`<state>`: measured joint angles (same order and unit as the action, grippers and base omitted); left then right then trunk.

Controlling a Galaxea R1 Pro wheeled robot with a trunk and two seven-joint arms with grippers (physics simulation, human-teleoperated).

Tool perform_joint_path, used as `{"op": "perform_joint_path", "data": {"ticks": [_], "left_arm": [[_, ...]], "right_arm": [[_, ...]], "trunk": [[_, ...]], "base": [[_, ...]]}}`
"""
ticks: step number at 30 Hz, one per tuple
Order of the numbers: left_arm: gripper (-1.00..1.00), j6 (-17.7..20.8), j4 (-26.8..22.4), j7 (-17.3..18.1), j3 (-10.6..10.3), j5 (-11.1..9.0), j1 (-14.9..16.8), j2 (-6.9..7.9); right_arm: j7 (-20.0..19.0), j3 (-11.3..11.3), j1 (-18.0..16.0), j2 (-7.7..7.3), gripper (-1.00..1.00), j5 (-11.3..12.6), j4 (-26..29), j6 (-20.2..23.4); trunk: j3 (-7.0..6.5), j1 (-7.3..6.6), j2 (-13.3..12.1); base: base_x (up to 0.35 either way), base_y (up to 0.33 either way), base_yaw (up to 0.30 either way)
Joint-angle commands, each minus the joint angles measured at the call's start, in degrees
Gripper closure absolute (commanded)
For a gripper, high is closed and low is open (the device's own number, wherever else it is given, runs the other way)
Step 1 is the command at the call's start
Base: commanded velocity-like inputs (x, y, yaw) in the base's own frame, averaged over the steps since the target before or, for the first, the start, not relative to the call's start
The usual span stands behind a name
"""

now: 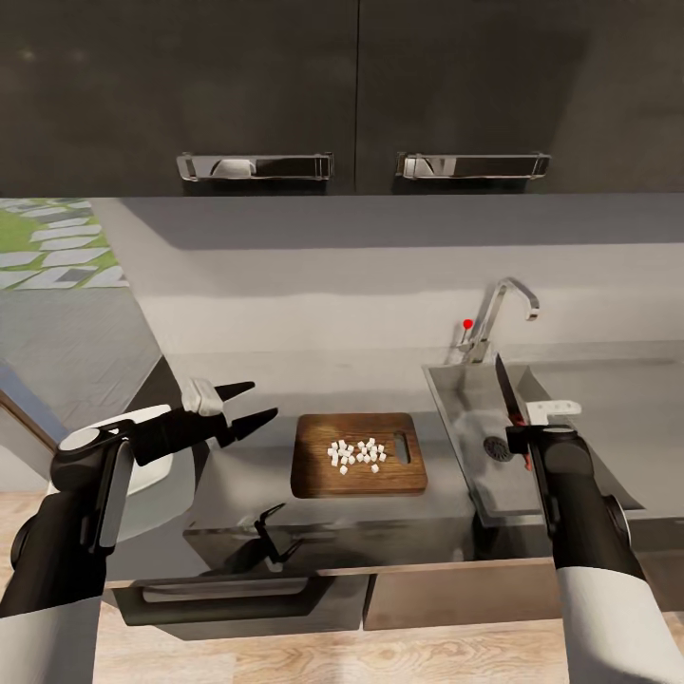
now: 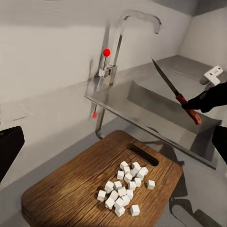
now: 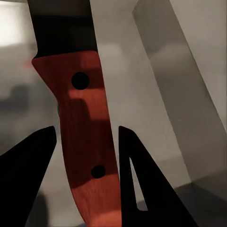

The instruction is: In the kitchen, take the Vidalia onion out of the sink, dice it on the chopping board with the paring knife, put the diced onion into the bowl on the countertop, then place both the paring knife and the chopping board into the sink.

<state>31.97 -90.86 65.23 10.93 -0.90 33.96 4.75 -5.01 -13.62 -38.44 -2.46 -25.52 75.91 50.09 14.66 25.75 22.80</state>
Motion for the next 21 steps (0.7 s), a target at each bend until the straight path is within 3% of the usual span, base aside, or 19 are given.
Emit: {"op": "perform_joint_path", "data": {"ticks": [1, 10, 16, 21], "left_arm": [[-1.00, 0.5, 0.0, 0.2, 0.2, -0.1, 0.1, 0.00], [-1.00, 0.2, 0.0, 0.4, 0.9, -0.2, 0.1, 0.00], [-1.00, 0.2, 0.0, 0.2, 1.3, -0.2, 0.1, 0.00], [-1.00, 0.2, 0.0, 0.2, 1.5, -0.3, 0.1, 0.00]], "right_arm": [[-0.6, -0.1, -0.1, 0.00, 1.00, -0.6, 0.0, 0.3], [-0.7, -0.3, -0.1, 0.00, 1.00, 0.3, 0.3, 1.0], [-0.7, -0.2, -0.1, 0.00, 1.00, 1.4, 0.3, 6.2], [-0.7, -0.2, -0.1, 0.00, 1.00, 1.5, 0.3, 7.2]], "trunk": [[0.11, 0.03, 0.1], [0.11, 0.03, 0.1], [0.11, 0.03, 0.1], [0.11, 0.03, 0.1]], "base": [[0.000, 0.000, 0.000], [0.000, 0.000, 0.000], [0.032, 0.000, 0.000], [0.083, 0.000, 0.000]]}}
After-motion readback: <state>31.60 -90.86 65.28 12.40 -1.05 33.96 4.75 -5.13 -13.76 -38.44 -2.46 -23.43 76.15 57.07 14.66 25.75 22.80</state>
